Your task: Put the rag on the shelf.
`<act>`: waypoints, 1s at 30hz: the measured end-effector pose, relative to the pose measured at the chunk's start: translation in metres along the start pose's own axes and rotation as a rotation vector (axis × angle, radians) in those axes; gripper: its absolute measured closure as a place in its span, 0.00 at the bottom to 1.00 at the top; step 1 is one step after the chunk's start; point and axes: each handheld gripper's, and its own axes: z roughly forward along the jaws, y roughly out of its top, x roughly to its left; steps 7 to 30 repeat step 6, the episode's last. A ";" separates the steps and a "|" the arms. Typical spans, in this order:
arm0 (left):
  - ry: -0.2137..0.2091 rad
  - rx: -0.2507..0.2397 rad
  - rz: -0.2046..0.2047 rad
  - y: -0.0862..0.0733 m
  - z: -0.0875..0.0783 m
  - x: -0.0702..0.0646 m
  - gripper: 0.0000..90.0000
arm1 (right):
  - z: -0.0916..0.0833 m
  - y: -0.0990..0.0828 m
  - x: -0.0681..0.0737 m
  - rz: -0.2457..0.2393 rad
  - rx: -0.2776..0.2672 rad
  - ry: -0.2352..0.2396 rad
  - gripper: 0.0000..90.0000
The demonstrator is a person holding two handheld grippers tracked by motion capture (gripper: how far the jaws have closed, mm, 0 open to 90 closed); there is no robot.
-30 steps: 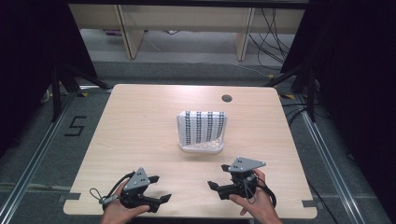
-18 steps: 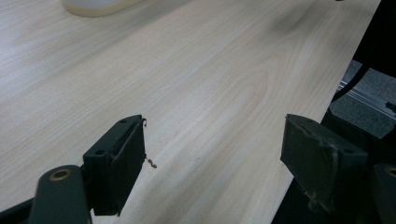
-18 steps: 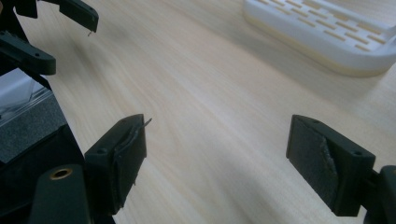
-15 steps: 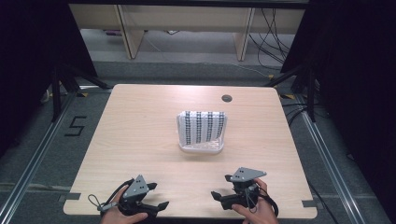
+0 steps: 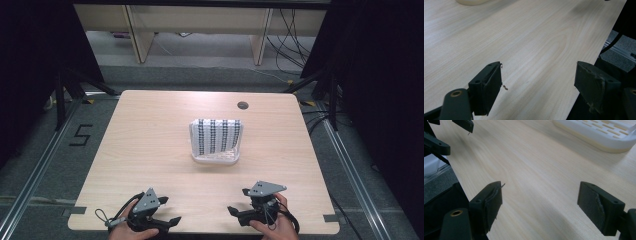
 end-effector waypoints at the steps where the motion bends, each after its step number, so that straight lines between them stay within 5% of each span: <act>1: -0.002 0.000 0.004 0.000 0.001 0.000 0.24 | 0.000 0.000 0.000 0.000 0.002 0.003 0.24; 30: -0.002 -0.004 -0.007 0.000 0.000 0.001 0.24 | 0.000 -0.001 -0.003 -0.001 0.010 0.004 0.24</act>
